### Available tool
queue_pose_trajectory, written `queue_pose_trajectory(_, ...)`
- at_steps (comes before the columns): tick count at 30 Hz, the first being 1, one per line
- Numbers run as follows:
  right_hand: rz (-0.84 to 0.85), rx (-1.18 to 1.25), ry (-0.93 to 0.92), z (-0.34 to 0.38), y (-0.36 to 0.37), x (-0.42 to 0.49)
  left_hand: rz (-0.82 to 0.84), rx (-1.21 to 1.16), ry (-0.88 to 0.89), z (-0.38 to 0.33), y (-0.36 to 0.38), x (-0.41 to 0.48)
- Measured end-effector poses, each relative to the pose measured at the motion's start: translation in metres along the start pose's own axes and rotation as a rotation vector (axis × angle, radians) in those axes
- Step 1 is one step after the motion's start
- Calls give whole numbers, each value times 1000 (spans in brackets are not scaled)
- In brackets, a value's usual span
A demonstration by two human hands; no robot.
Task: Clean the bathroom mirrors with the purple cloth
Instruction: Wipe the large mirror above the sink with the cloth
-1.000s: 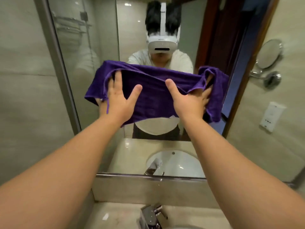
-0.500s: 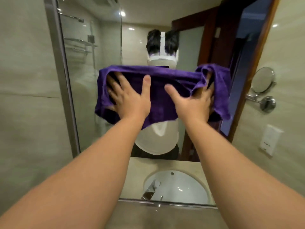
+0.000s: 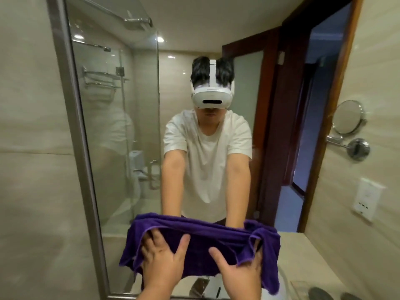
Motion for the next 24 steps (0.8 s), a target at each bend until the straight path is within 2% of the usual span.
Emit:
queue_pose_trajectory(2, -96, 99, -84, 15, -15, -1, -42, -33, 14, -12, -19, 6)
queue_pose_trajectory(5, -166, 127, -180, 61, -41, 10, -103, -45, 133, -45, -62, 27)
queue_pose_trajectory(11, -394, 20, -470, 214, -94, 29, -272, -48, 286, -112, -154, 57)
queue_pose_trajectory(14, -523, 36, -500, 276, -127, 41, -347, -89, 305, -134, -196, 71)
queue_pose_trajectory(17, -554, 140, -426, 319, -161, 57, -383, -44, 381, -151, -237, 81)
queue_pose_trajectory(20, -599, 42, -531, 357, -163, 45, -385, -8, 445, -175, -271, 88)
queue_pose_trajectory(22, -591, -58, -615, 379, -147, 32, -400, -69, 452, -190, -293, 89)
queue_pose_trajectory(24, -533, -121, -640, 393, -126, 25, -452, -237, 453, -203, -310, 90)
Point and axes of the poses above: each hand's wrist, its own x-axis towards the middle knuckle, its own y-axis out of the palm, z = x × y, the point moved 8 cm from there along x, towards the middle knuckle, and after that the axes turned 7 degrees about y, right-handed, at the moved point
